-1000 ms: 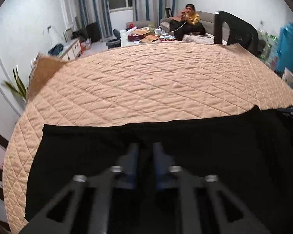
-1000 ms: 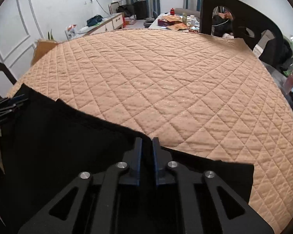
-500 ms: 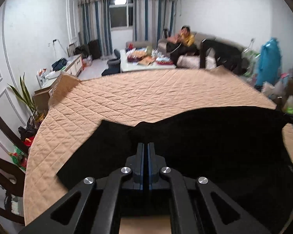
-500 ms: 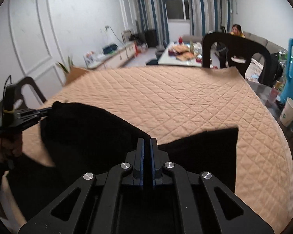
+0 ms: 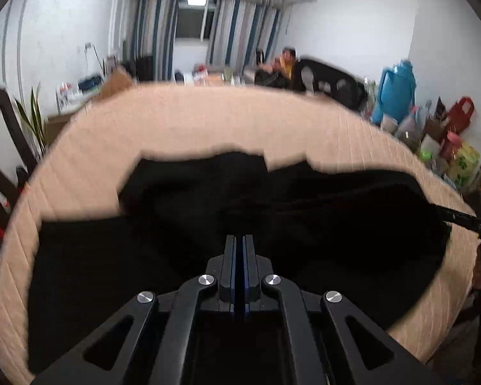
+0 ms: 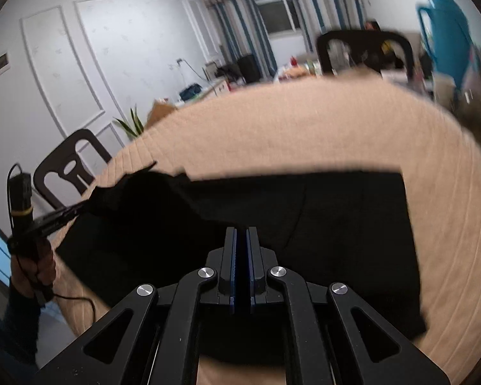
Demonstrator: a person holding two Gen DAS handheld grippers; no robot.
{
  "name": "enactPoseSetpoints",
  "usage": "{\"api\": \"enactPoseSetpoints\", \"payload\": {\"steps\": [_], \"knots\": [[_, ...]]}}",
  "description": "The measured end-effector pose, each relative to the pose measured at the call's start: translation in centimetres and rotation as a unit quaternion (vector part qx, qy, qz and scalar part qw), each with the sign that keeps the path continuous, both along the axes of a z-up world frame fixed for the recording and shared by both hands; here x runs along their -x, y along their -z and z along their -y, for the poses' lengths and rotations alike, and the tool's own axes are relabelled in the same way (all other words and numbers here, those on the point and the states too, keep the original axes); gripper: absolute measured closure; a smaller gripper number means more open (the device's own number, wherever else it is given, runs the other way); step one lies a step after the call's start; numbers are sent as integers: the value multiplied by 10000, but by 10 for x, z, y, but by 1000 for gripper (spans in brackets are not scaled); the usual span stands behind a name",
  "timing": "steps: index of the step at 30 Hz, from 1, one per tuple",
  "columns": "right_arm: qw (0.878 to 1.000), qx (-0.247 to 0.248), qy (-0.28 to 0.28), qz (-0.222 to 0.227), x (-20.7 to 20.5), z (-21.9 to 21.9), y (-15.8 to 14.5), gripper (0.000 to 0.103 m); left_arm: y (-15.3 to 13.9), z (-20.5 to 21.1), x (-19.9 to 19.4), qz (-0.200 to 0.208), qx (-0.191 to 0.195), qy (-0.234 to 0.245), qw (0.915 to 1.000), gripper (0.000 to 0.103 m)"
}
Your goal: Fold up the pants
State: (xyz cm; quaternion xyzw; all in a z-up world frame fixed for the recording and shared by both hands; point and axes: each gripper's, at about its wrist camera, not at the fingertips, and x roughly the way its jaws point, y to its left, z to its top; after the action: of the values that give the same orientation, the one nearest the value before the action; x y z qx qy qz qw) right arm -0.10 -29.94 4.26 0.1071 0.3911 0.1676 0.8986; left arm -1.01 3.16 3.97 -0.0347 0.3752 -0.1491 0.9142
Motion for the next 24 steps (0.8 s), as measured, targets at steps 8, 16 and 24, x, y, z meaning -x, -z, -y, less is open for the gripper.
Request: {"api": "enactPoseSetpoints", "payload": {"steps": [8,16,24], "knots": [[9970,-657,374,-154,20,17,22,87,-7,-17,10,0,218,-245,9995,78],[9916,-910,918,-43,39,40,23,52,-14,27,-24,274,-388,-77,9988,47],[9813,-1308,1411,-51,39,60,28,52,12,63,-71,-20,-1389,-17,9903,47]]}}
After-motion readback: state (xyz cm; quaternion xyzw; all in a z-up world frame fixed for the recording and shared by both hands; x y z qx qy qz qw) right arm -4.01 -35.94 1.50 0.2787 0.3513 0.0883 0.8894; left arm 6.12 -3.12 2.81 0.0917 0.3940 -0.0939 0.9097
